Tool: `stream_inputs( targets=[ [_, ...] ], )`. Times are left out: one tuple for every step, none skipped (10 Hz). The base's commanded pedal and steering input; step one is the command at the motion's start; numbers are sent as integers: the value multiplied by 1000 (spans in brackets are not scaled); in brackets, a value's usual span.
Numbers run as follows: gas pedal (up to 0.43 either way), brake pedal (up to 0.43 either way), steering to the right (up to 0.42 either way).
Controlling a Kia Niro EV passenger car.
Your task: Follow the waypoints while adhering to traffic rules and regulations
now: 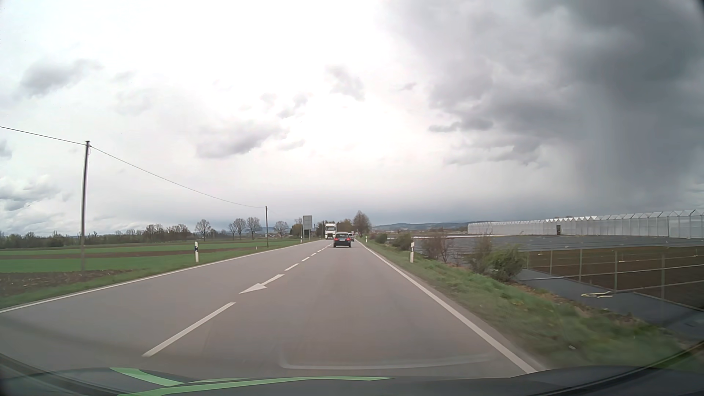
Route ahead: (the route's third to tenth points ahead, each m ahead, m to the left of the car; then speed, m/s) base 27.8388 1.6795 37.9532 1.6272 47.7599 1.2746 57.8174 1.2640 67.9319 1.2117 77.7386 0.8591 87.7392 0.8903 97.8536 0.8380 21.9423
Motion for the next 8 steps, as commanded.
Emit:
stream_inputs(
  targets=[
    [177,0,0],
    [189,0,0],
    [189,0,0],
    [189,0,0],
    [189,0,0],
    [189,0,0],
    [189,0,0],
    [189,0,0]
  ],
)
